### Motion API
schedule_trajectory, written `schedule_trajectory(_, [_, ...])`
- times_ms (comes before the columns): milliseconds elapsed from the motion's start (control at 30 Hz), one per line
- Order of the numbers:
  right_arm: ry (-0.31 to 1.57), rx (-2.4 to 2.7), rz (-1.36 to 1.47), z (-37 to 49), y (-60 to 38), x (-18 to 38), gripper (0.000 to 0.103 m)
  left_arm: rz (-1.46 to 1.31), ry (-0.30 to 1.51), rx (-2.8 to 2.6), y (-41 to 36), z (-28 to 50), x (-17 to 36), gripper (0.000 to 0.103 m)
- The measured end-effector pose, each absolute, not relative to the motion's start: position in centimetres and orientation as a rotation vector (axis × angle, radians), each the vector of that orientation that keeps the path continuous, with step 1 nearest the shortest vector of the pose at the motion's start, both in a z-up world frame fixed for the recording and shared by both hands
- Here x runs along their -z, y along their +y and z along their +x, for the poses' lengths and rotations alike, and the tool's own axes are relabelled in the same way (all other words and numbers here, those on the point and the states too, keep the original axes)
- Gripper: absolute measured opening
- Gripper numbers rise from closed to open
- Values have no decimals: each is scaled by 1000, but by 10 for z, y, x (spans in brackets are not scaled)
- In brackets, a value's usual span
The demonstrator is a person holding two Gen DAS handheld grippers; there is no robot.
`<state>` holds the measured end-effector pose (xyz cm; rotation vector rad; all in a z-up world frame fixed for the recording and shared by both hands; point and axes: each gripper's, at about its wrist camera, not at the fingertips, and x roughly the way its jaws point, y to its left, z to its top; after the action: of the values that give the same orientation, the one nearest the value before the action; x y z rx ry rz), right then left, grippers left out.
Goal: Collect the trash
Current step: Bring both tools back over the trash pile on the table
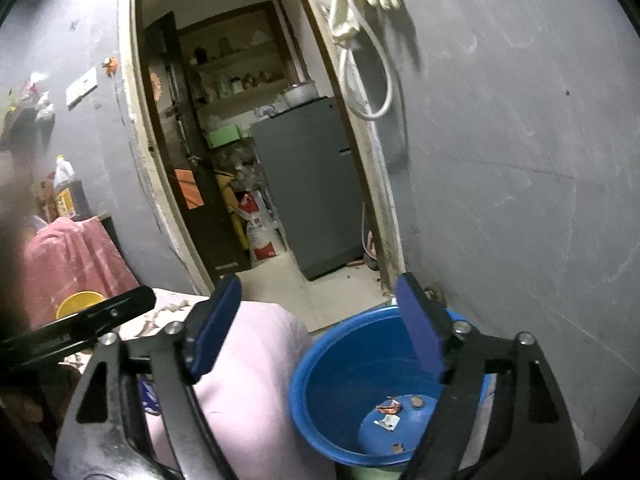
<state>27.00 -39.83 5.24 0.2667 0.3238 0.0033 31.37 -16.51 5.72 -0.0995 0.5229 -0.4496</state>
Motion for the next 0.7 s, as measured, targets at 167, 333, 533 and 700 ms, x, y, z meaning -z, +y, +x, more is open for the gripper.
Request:
schedule_trajectory(167, [293,-34,244,259,-370,-64,103,-106,442,348,-130,292,-71,97])
schedule_trajectory(333, [253,-83,229,246,-342,-73,103,-116,380,264,-95,267,-76,99])
schedule_trajectory(533, [213,-148,198,236,-302,-81,103,-119,326,144,-56,234,-73,101])
schedule_trajectory(700, [192,-193,170,228,-272,-84,103,-118,297,67,-25,213,-71,101])
